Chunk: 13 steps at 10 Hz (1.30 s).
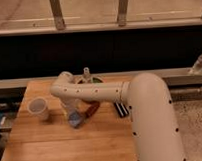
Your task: Wipe the white sponge on the table
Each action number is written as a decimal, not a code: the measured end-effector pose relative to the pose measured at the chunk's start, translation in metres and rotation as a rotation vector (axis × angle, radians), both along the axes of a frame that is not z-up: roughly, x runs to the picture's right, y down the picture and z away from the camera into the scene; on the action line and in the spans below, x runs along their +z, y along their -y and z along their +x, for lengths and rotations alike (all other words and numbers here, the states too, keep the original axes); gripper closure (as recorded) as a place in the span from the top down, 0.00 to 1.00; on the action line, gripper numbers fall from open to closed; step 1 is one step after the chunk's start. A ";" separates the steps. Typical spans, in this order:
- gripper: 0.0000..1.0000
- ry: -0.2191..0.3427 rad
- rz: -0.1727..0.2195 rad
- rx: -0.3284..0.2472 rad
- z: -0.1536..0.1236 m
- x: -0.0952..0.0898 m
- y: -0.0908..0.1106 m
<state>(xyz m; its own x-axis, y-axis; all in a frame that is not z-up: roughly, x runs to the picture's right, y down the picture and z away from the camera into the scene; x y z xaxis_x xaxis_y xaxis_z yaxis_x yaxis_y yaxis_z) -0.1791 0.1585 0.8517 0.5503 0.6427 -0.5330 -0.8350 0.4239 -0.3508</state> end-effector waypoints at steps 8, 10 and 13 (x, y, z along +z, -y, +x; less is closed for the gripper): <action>0.00 0.102 -0.025 -0.053 -0.033 -0.051 -0.058; 0.00 0.071 -0.049 -0.032 -0.011 -0.055 -0.074; 0.00 -0.006 -0.053 0.013 0.022 -0.044 -0.068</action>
